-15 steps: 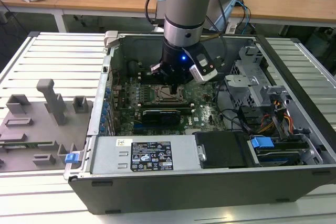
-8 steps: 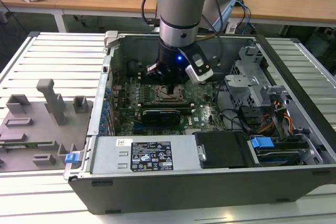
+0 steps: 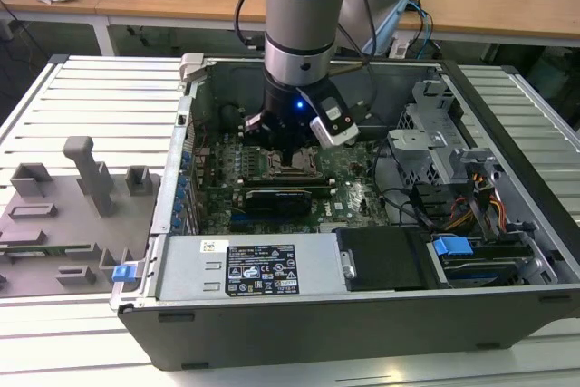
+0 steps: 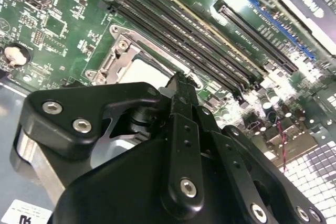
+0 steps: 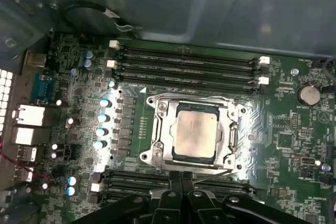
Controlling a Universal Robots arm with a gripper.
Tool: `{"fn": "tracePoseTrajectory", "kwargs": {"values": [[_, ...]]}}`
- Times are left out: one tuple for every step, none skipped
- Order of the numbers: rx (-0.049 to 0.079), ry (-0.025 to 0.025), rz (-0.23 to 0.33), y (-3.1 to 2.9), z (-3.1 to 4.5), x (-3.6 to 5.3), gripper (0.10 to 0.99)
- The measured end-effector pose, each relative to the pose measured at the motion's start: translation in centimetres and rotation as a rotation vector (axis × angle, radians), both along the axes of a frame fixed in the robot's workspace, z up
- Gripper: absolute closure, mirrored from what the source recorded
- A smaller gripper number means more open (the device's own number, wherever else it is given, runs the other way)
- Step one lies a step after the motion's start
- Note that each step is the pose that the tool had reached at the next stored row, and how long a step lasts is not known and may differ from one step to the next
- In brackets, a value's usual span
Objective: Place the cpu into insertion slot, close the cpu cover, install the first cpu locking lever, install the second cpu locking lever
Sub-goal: 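Install the second cpu locking lever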
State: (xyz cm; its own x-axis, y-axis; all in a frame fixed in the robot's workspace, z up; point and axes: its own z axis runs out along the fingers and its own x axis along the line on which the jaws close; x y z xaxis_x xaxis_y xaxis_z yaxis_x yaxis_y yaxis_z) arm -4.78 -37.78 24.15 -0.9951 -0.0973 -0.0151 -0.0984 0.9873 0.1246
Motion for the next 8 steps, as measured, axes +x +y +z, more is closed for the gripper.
{"fn": "tracePoseTrajectory", "kwargs": {"values": [[0.002, 0.0, 0.0, -0.15, -0.01, -0.08, 0.98], [0.004, 0.0, 0.0, -0.27, -0.02, -0.17, 0.98], [0.006, 0.0, 0.0, -0.39, -0.02, -0.35, 0.98], [0.008, 0.0, 0.0, -0.47, -0.03, -0.51, 0.98], [0.011, -0.0001, 0.0, -0.57, -0.11, -0.91, 0.98], [0.013, -0.0001, 0.0, -0.58, -0.37, -1.16, 0.98], [0.014, 0.0, 0.0, -0.59, -0.62, -1.28, 0.98], [0.014, 0.0, 0.0, -0.58, -0.83, -1.34, 0.98]]}}
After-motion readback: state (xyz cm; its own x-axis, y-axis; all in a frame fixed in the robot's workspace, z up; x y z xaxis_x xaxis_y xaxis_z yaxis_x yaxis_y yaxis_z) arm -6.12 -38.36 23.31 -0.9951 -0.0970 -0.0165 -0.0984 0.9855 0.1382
